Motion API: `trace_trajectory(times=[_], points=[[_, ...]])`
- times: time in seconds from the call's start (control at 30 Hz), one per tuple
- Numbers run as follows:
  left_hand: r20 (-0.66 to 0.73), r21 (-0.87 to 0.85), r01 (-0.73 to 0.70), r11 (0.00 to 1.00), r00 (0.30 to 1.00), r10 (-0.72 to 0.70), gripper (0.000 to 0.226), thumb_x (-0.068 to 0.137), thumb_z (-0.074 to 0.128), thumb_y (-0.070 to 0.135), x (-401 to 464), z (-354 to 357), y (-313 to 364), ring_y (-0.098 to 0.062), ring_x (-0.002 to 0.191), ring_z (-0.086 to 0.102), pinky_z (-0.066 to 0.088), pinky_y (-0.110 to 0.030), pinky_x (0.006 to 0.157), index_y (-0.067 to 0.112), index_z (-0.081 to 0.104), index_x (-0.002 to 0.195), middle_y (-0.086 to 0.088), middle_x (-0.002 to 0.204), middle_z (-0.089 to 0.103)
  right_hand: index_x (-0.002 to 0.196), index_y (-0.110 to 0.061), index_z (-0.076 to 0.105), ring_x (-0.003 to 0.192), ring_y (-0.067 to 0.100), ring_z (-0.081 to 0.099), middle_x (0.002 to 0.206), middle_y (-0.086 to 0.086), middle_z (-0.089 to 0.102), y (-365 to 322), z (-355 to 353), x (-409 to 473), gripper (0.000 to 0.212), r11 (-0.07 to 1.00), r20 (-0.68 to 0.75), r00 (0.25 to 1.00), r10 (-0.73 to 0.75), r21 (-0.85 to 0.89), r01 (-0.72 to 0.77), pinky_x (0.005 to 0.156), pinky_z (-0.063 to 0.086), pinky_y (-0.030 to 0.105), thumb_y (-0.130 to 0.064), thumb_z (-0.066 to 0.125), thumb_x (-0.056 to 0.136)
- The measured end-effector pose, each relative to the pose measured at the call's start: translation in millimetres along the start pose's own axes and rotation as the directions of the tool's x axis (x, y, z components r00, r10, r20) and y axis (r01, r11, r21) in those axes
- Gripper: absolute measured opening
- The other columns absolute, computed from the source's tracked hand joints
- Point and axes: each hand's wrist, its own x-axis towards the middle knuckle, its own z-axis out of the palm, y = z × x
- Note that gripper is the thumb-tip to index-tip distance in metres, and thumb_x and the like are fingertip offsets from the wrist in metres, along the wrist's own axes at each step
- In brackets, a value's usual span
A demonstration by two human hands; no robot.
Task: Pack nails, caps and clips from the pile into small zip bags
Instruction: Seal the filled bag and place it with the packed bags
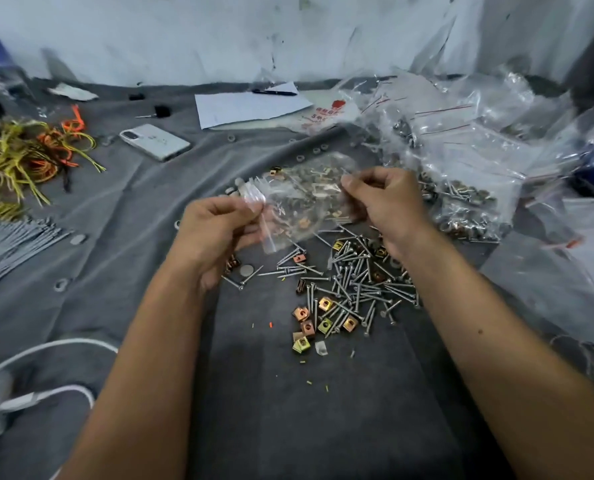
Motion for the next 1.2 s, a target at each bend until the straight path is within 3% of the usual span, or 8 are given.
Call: trace_trajectory(times=[0.13, 0.2, 0.3, 0.43, 0.57, 0.8, 1.0, 1.2], points=[[-0.279, 0.012, -0.242, 0.970, 0.931, 0.236, 0.011, 0.092, 0.074, 0.003, 5, -4, 8, -0.007, 0.048, 0.062, 0.051, -0.020, 0.048, 0.003, 0.073, 0.081, -0.002, 0.064, 0.073, 0.111, -0.021, 0.062, 0.082, 0.003, 0.068, 0.096, -0.009, 0.070, 2, 5, -2, 0.028, 0.879, -0.079, 0.953, -0.291, -0.416, 0.234, 0.070, 0.056, 0.021, -0.032, 0.078, 0.089], [-0.334, 0.221, -0.313, 0.924, 0.866, 0.373, 0.015, 0.089, 0.080, 0.009, 8, -1, 10, -0.009, 0.048, 0.059, 0.052, -0.025, 0.050, 0.012, 0.073, 0.077, 0.002, 0.059, 0.070, 0.109, -0.018, 0.063, 0.081, 0.000, 0.065, 0.093, -0.009, 0.068, 1, 9, -10, 0.025, 0.806, 0.021, 0.890, -0.456, -0.415, 0.422, 0.067, 0.052, 0.012, -0.027, 0.077, 0.090], [-0.177, 0.507, -0.357, 0.784, 0.848, 0.500, 0.023, 0.083, 0.087, 0.014, 4, 25, 8, -0.014, 0.053, 0.062, 0.050, -0.029, 0.053, 0.022, 0.070, 0.070, 0.002, 0.061, 0.069, 0.107, -0.011, 0.067, 0.085, 0.003, 0.066, 0.093, -0.005, 0.068, 2, 16, -21, 0.022, 0.748, 0.283, 0.804, -0.523, -0.299, 0.592, 0.072, 0.052, 0.013, -0.021, 0.077, 0.090], [0.044, 0.476, -0.391, 0.788, 0.905, 0.423, 0.019, 0.086, 0.084, 0.013, 0, 56, -1, -0.009, 0.050, 0.065, 0.051, -0.023, 0.046, 0.015, 0.074, 0.070, 0.002, 0.058, 0.071, 0.105, -0.013, 0.070, 0.085, 0.007, 0.068, 0.092, -0.005, 0.072, 7, 13, -25, 0.018, 0.771, 0.412, 0.796, -0.444, -0.276, 0.573, 0.075, 0.052, 0.020, -0.018, 0.078, 0.089], [0.173, 0.417, -0.428, 0.802, 0.903, 0.393, 0.015, 0.095, 0.076, 0.014, 2, 55, -10, -0.033, 0.073, 0.075, 0.063, -0.046, 0.067, 0.002, 0.080, 0.085, -0.011, 0.077, 0.077, 0.102, -0.012, 0.072, 0.081, 0.009, 0.067, 0.089, -0.003, 0.072, 14, 6, -23, 0.013, 0.782, 0.399, 0.808, -0.433, -0.280, 0.557, 0.071, 0.052, 0.024, -0.013, 0.077, 0.090], [0.185, 0.366, -0.495, 0.788, 0.869, 0.460, 0.018, 0.094, 0.066, 0.001, 0, 53, -26, -0.026, 0.082, 0.077, 0.064, -0.052, 0.078, 0.010, 0.081, 0.093, -0.006, 0.086, 0.079, 0.108, -0.013, 0.073, 0.086, 0.005, 0.067, 0.093, -0.007, 0.072, 12, 7, -25, 0.019, 0.753, 0.375, 0.794, -0.478, -0.290, 0.590, 0.074, 0.053, 0.022, -0.005, 0.062, 0.093], [0.211, 0.475, -0.639, 0.606, 0.750, 0.626, 0.013, 0.093, 0.073, 0.010, -7, 59, -29, -0.006, 0.089, 0.076, 0.063, -0.039, 0.080, 0.011, 0.083, 0.101, 0.004, 0.095, 0.080, 0.108, 0.003, 0.068, 0.095, 0.030, 0.069, 0.101, 0.015, 0.072, 14, 12, -27, 0.018, 0.663, 0.372, 0.750, -0.546, -0.356, 0.659, 0.082, 0.055, 0.048, -0.002, 0.060, 0.092], [0.198, 0.561, -0.680, 0.472, 0.664, 0.721, 0.009, 0.091, 0.080, 0.019, -8, 61, -28, -0.010, 0.069, 0.072, 0.058, -0.039, 0.062, 0.012, 0.081, 0.085, 0.006, 0.077, 0.076, 0.131, -0.005, 0.061, 0.077, 0.017, 0.072, 0.094, 0.006, 0.075, 14, 14, -29, 0.040, 0.691, 0.267, 0.789, -0.553, -0.383, 0.613, 0.068, 0.059, 0.039, 0.001, 0.054, 0.093]])
